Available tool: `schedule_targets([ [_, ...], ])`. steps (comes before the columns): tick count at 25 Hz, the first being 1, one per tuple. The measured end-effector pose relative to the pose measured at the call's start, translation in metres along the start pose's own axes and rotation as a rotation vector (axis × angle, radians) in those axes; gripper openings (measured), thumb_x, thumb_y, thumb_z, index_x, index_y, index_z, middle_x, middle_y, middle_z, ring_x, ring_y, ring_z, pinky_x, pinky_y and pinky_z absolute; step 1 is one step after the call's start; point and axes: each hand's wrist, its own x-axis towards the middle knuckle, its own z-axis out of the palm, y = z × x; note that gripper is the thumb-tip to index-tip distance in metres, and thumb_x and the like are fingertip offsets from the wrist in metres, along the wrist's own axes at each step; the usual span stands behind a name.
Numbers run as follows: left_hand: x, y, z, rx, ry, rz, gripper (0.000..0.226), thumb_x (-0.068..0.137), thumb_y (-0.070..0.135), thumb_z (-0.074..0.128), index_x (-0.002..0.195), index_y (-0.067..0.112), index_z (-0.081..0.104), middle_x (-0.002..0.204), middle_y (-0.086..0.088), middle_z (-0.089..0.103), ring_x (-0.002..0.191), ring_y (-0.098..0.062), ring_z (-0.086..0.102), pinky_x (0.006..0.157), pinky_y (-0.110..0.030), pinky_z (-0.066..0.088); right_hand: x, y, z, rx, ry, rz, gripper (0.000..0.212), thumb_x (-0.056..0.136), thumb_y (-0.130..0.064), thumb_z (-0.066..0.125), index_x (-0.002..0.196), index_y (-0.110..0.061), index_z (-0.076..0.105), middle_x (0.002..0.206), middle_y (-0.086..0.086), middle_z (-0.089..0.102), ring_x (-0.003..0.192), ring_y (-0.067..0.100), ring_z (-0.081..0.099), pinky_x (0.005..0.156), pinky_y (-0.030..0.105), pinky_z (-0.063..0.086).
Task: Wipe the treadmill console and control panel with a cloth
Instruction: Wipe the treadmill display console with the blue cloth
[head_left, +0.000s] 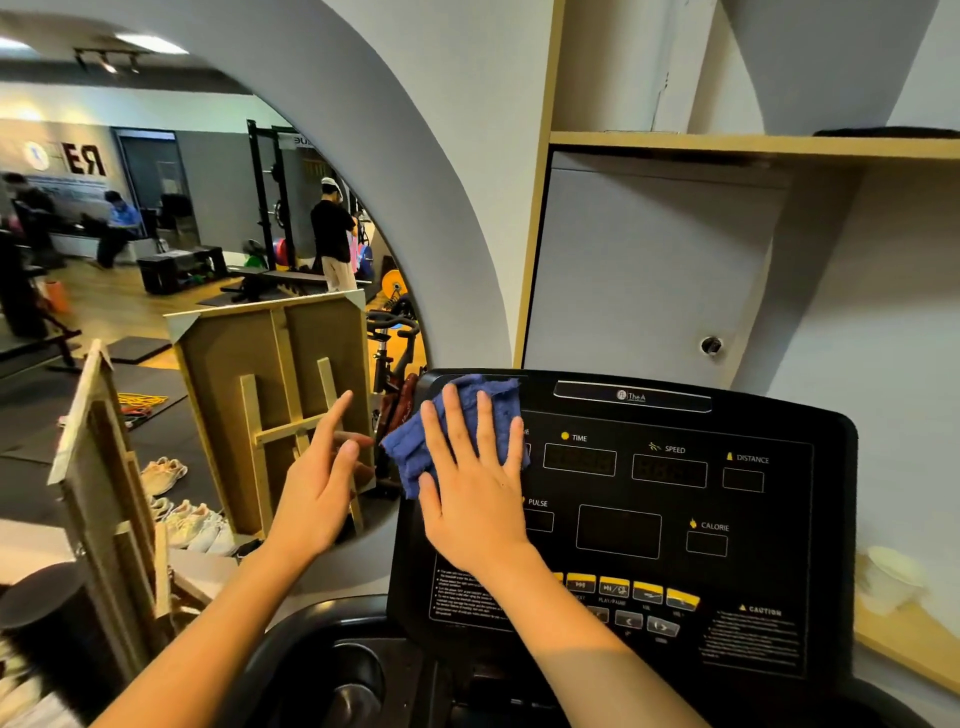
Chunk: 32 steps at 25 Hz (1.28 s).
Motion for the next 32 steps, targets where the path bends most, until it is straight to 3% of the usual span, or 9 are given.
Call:
schedule_targets([
  [7, 0.008, 0.006, 0.017, -0.02, -0.02, 0.012, 0.059, 0.096, 0.05, 0.031, 0.153, 0.034, 0.024, 0.108, 0.007, 0.067, 0.08, -0.008, 0.068, 0.069, -0.039, 0.058, -0.042, -0.01, 0.015, 0.015, -0.126, -0.166, 0.071, 0.098, -0.042, 0.043, 0.161, -0.028, 0.012, 0.169, -0.004, -0.008, 0.154, 0.028, -0.015, 0.12, 0.06, -0.003],
  [15, 0.005, 0.012, 0.041, -0.05, -0.063, 0.007, 0.057, 0.097, 0.04, 0.034, 0.153, 0.037, 0.023, 0.119, 0.018, 0.057, 0.092, -0.007, 0.062, 0.08, -0.026, 0.049, -0.089, -0.006, 0.034, -0.015, -0.27, -0.268, 0.067, 0.099, -0.042, 0.041, 0.159, -0.031, 0.014, 0.169, -0.005, 0.006, 0.155, 0.027, -0.007, 0.119, 0.057, -0.007],
  [17, 0.001, 0.011, 0.048, -0.051, -0.07, 0.025, 0.058, 0.098, 0.04, 0.034, 0.154, 0.038, 0.019, 0.127, 0.01, 0.057, 0.099, -0.018, 0.061, 0.083, -0.022, 0.044, -0.101, -0.003, 0.038, -0.028, -0.298, -0.267, 0.069, 0.097, -0.044, 0.043, 0.159, -0.033, 0.014, 0.169, -0.006, 0.007, 0.156, 0.026, -0.002, 0.119, 0.056, -0.006],
  [20, -0.003, 0.008, 0.058, -0.055, -0.094, 0.02, 0.06, 0.098, 0.043, 0.033, 0.153, 0.045, 0.01, 0.136, -0.002, 0.056, 0.117, -0.019, 0.057, 0.091, -0.021, 0.041, -0.116, 0.001, 0.042, -0.055, -0.309, -0.233, 0.074, 0.094, -0.047, 0.046, 0.16, -0.035, 0.014, 0.168, -0.008, 0.011, 0.155, 0.024, 0.007, 0.119, 0.053, -0.001],
  [26, -0.014, 0.008, 0.073, -0.078, -0.043, 0.011, 0.065, 0.095, 0.054, 0.028, 0.154, 0.044, 0.001, 0.136, -0.005, 0.056, 0.107, -0.022, 0.063, 0.088, -0.034, 0.045, -0.151, 0.011, 0.035, 0.011, -0.181, -0.145, 0.073, 0.095, -0.038, 0.053, 0.159, -0.038, 0.018, 0.166, -0.011, 0.02, 0.154, 0.02, 0.017, 0.12, 0.051, 0.016],
  [29, -0.02, 0.011, 0.079, -0.083, -0.052, 0.023, 0.065, 0.095, 0.057, 0.027, 0.153, 0.046, -0.001, 0.111, 0.01, 0.065, 0.085, -0.016, 0.068, 0.078, -0.041, 0.052, -0.162, 0.017, 0.035, 0.026, -0.15, -0.104, 0.066, 0.096, -0.038, 0.053, 0.157, -0.04, 0.027, 0.163, -0.013, 0.029, 0.153, 0.017, 0.022, 0.12, 0.049, 0.02],
  [30, -0.022, 0.012, 0.081, -0.084, -0.05, 0.023, 0.065, 0.095, 0.057, 0.027, 0.153, 0.045, -0.001, 0.104, 0.016, 0.063, 0.081, -0.014, 0.068, 0.076, -0.041, 0.053, -0.164, 0.02, 0.035, 0.024, -0.15, -0.09, 0.065, 0.096, -0.039, 0.053, 0.156, -0.041, 0.028, 0.162, -0.014, 0.031, 0.152, 0.017, 0.023, 0.119, 0.049, 0.022],
  [32, -0.023, 0.013, 0.082, -0.093, -0.05, 0.031, 0.065, 0.095, 0.057, 0.027, 0.154, 0.044, 0.002, 0.114, 0.016, 0.061, 0.088, -0.001, 0.064, 0.078, -0.025, 0.052, -0.169, 0.026, 0.035, 0.021, -0.17, -0.074, 0.063, 0.096, -0.04, 0.052, 0.155, -0.041, 0.029, 0.162, -0.014, 0.032, 0.151, 0.016, 0.025, 0.118, 0.048, 0.022],
])
